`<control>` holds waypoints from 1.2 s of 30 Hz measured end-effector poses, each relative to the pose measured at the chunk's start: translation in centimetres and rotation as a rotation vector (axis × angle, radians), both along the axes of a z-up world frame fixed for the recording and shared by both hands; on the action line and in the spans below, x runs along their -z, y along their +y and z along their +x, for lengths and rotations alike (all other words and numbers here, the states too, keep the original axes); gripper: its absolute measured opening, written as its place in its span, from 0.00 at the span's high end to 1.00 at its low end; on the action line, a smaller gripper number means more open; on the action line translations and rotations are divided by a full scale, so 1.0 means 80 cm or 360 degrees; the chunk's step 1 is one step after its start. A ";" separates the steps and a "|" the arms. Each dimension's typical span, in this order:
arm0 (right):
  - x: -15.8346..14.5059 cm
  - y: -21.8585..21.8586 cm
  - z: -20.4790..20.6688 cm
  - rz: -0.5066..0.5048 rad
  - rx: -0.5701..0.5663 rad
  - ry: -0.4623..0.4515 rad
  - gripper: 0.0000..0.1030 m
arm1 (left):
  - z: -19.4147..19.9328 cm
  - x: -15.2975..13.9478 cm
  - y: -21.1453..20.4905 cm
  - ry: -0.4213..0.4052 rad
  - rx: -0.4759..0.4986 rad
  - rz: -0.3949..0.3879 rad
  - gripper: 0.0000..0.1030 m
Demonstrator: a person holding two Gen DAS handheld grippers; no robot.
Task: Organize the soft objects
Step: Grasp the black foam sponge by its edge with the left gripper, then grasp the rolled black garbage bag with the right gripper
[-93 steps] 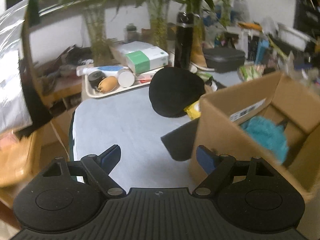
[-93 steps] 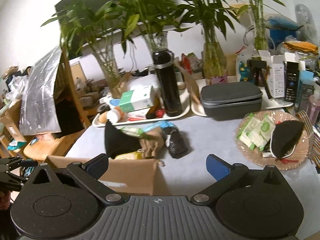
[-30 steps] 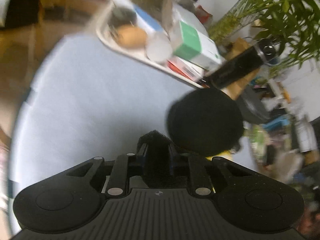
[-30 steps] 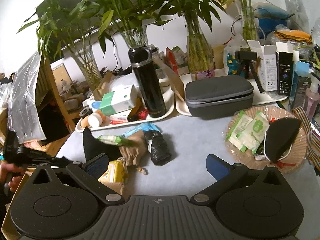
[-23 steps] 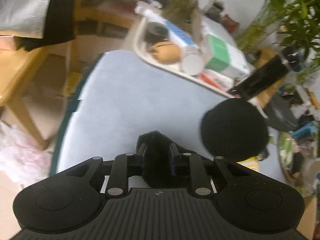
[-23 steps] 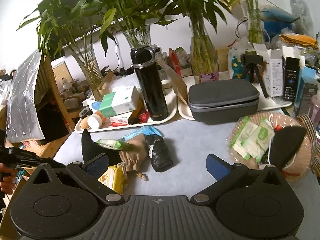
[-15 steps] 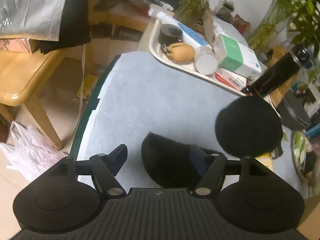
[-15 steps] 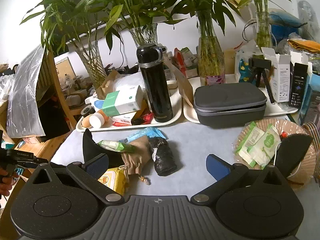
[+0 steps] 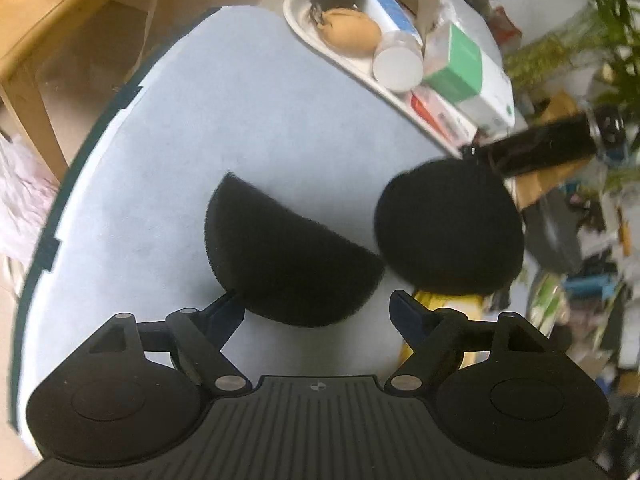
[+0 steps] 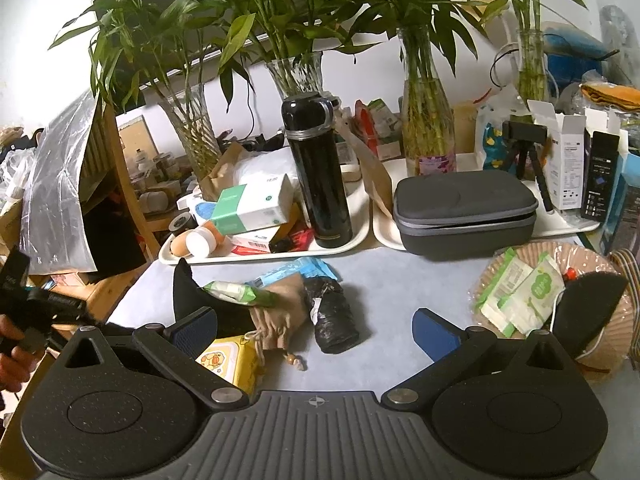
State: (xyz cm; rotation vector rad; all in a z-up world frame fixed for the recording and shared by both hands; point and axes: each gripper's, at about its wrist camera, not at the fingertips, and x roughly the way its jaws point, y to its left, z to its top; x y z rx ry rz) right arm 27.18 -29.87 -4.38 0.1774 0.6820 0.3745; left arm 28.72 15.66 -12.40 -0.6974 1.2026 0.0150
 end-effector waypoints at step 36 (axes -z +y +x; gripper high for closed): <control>0.107 0.051 0.122 -0.0402 -0.0301 0.0127 0.11 | 0.015 -0.037 -0.062 -0.0639 0.0112 0.0656 0.35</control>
